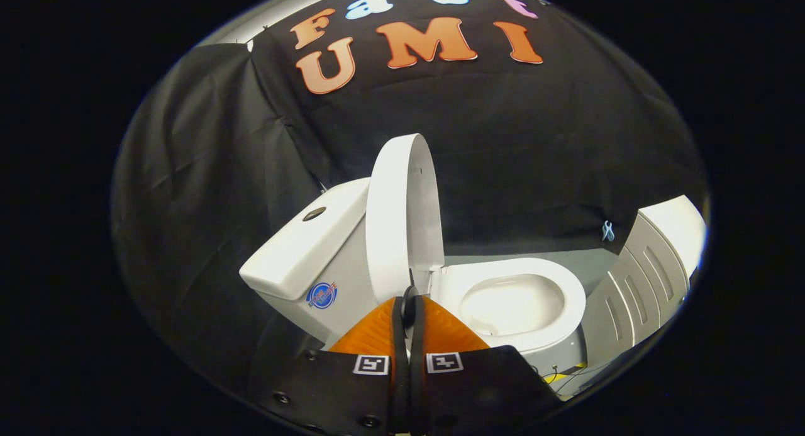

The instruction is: Open the toilet lid.

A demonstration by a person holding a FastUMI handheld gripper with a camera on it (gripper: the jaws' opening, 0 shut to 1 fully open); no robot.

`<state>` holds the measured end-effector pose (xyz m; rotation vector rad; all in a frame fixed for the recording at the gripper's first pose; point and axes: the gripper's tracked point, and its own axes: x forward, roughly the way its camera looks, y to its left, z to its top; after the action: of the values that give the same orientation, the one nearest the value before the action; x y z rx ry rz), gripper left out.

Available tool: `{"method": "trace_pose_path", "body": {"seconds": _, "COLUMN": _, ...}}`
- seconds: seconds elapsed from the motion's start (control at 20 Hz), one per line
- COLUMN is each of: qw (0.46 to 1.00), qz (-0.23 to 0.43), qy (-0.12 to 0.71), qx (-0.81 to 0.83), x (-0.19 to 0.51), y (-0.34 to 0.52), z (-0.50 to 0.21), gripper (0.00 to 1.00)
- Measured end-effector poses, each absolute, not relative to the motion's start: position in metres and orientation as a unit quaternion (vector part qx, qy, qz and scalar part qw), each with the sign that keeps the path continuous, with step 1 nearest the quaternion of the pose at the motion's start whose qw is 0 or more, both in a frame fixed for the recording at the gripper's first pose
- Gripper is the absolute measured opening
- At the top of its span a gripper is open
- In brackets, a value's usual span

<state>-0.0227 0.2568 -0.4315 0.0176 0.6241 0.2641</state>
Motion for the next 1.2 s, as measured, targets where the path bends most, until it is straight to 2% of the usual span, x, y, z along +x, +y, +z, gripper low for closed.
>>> {"method": "trace_pose_path", "body": {"seconds": 0.6, "qw": 0.941, "qz": 0.161, "qy": 0.294, "qx": -0.057, "x": -0.031, "y": 0.334, "z": -0.447, "gripper": 0.08}}
{"method": "trace_pose_path", "body": {"seconds": 1.05, "qw": 0.944, "qz": 0.143, "qy": 0.273, "qx": -0.119, "x": -0.033, "y": 0.341, "z": -0.450, "gripper": 0.08}}
{"method": "trace_pose_path", "body": {"seconds": 1.15, "qw": 0.942, "qz": 0.152, "qy": 0.281, "qx": -0.106, "x": -0.034, "y": 0.343, "z": -0.451, "gripper": 0.09}}
{"method": "trace_pose_path", "body": {"seconds": 1.2, "qw": 0.940, "qz": 0.160, "qy": 0.284, "qx": -0.098, "x": -0.037, "y": 0.345, "z": -0.452, "gripper": 0.15}}
